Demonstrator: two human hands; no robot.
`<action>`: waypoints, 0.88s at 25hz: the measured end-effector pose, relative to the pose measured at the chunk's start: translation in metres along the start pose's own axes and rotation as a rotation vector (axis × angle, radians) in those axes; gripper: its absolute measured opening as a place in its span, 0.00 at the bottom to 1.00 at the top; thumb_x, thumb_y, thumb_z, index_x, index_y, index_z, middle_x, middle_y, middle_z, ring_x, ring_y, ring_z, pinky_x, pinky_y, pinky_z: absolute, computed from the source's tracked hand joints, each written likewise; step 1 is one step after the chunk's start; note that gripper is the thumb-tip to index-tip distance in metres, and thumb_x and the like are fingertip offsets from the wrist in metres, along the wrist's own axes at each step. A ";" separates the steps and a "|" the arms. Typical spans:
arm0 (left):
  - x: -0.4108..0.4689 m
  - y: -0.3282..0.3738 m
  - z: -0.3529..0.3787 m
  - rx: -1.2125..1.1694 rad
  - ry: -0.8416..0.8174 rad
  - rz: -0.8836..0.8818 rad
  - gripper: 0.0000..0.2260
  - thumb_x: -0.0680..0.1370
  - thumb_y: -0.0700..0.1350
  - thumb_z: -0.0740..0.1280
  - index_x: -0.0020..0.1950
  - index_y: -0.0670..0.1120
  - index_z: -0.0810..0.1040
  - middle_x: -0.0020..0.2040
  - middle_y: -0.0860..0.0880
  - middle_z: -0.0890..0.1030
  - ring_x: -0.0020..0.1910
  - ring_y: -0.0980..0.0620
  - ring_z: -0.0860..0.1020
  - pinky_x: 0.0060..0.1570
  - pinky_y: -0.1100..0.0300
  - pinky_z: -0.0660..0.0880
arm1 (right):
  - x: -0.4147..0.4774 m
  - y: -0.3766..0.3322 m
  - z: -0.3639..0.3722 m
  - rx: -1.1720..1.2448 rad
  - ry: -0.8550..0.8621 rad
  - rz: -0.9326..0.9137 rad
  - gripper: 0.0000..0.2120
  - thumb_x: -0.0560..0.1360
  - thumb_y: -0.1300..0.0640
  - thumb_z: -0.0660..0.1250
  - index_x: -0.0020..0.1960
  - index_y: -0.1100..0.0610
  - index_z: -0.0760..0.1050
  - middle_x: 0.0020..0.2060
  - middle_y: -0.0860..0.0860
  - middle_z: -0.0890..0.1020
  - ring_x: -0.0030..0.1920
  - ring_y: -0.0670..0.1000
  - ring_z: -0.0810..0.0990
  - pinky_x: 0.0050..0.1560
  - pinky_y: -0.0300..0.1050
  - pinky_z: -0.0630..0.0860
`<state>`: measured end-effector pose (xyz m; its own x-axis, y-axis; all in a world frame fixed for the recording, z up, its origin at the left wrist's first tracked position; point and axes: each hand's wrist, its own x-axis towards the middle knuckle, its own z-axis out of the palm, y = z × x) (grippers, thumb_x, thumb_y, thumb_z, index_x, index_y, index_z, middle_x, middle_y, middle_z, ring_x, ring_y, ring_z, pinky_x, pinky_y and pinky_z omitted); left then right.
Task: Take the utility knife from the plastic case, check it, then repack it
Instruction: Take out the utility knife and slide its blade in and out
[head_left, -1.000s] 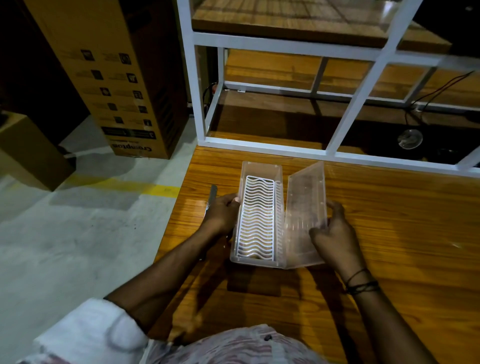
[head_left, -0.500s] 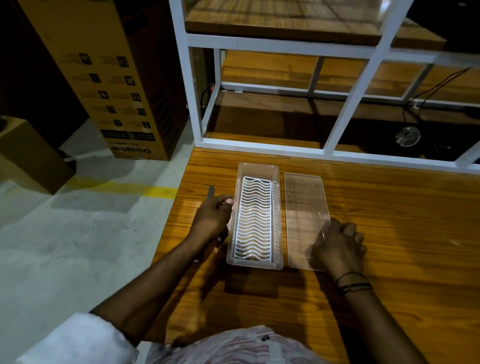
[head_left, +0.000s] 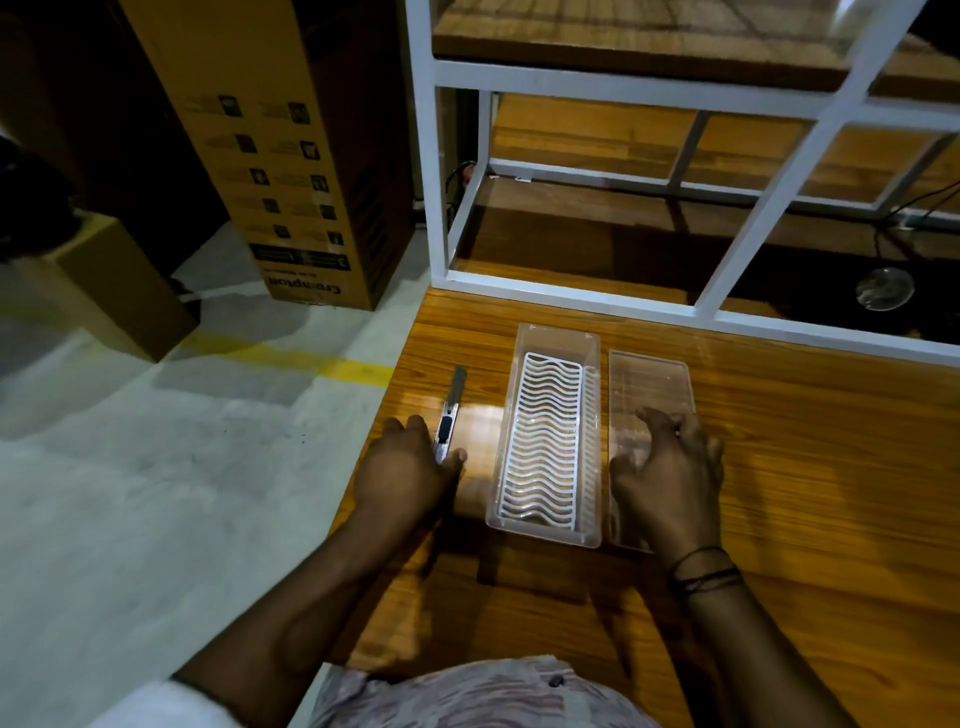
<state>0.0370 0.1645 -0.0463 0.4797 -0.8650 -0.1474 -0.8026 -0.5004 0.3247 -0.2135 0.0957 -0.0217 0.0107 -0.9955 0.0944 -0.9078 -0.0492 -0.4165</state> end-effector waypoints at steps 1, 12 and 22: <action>0.001 0.001 0.001 0.006 0.003 -0.009 0.26 0.77 0.65 0.68 0.62 0.44 0.75 0.59 0.41 0.78 0.53 0.40 0.81 0.49 0.50 0.80 | 0.001 -0.004 0.000 0.017 0.013 -0.018 0.26 0.72 0.55 0.70 0.70 0.53 0.72 0.66 0.58 0.71 0.66 0.63 0.65 0.66 0.59 0.66; 0.027 0.007 -0.005 -0.030 -0.055 -0.140 0.17 0.76 0.58 0.70 0.50 0.45 0.84 0.49 0.44 0.85 0.47 0.41 0.84 0.43 0.56 0.77 | 0.009 -0.011 0.001 0.126 0.076 -0.063 0.23 0.71 0.58 0.70 0.67 0.56 0.76 0.66 0.60 0.72 0.65 0.64 0.66 0.65 0.58 0.68; 0.023 0.010 -0.007 -0.152 -0.043 -0.183 0.13 0.74 0.56 0.71 0.49 0.48 0.83 0.47 0.46 0.85 0.47 0.43 0.84 0.41 0.58 0.74 | 0.008 -0.021 -0.004 0.229 0.061 -0.079 0.24 0.72 0.59 0.70 0.68 0.54 0.75 0.66 0.59 0.72 0.67 0.62 0.65 0.65 0.54 0.68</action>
<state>0.0427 0.1404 -0.0399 0.5943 -0.7625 -0.2557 -0.6391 -0.6407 0.4254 -0.1958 0.0888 -0.0084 0.0463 -0.9815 0.1859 -0.7864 -0.1505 -0.5991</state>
